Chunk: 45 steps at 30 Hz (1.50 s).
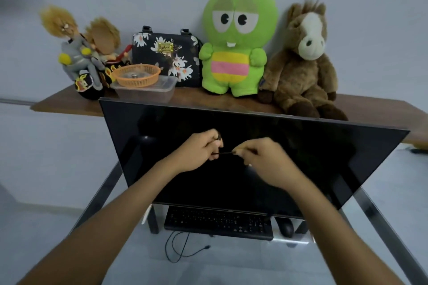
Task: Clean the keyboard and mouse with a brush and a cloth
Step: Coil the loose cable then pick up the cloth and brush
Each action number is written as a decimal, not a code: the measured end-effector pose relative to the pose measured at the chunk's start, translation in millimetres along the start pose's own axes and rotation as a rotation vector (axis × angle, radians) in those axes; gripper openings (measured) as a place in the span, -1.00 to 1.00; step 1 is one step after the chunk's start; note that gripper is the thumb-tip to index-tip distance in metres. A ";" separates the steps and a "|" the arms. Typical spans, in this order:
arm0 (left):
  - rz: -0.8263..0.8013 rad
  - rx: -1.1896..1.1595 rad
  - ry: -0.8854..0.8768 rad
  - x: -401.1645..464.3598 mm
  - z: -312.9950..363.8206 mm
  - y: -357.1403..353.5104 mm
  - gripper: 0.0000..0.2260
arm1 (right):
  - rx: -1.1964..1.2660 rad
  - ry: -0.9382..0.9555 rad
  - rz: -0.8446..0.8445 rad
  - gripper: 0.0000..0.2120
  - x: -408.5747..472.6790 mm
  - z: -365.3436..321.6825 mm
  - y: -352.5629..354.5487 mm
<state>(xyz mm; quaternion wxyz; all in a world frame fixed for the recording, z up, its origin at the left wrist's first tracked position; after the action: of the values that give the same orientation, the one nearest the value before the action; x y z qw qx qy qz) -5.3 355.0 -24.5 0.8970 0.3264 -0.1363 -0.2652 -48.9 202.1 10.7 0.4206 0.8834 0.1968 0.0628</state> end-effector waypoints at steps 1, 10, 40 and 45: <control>-0.048 -0.056 0.034 -4.9 -5.6 -2.0 -0.82 | -0.006 -0.002 -0.002 -0.84 0.2 1.2 10.5; -0.222 -1.451 -0.145 -33.3 53.5 -13.0 -0.76 | 0.098 0.217 0.429 -0.84 5.8 -6.1 0.7; 0.299 0.087 -0.129 -32.8 45.9 9.7 -0.64 | 0.793 0.273 0.328 -0.89 12.3 -13.1 -22.5; 0.275 -0.108 -0.098 -30.7 38.0 -2.1 -0.63 | 0.848 0.239 0.432 -0.78 6.8 -5.7 -20.2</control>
<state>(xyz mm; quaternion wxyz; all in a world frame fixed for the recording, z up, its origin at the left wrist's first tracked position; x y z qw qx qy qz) -47.2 351.4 0.5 0.9334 0.2424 -0.2088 -0.1625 -50.2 220.4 -1.6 -0.0243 0.9841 0.0642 0.1639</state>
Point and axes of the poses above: each hand's wrist, its own x-axis towards the middle knuckle, its own y-axis out of the back of the hand, z = x × y, the point moved 7 cm from there along x, towards the middle knuckle, and after that the axes turned 13 degrees about -z, right-handed, at the moved point
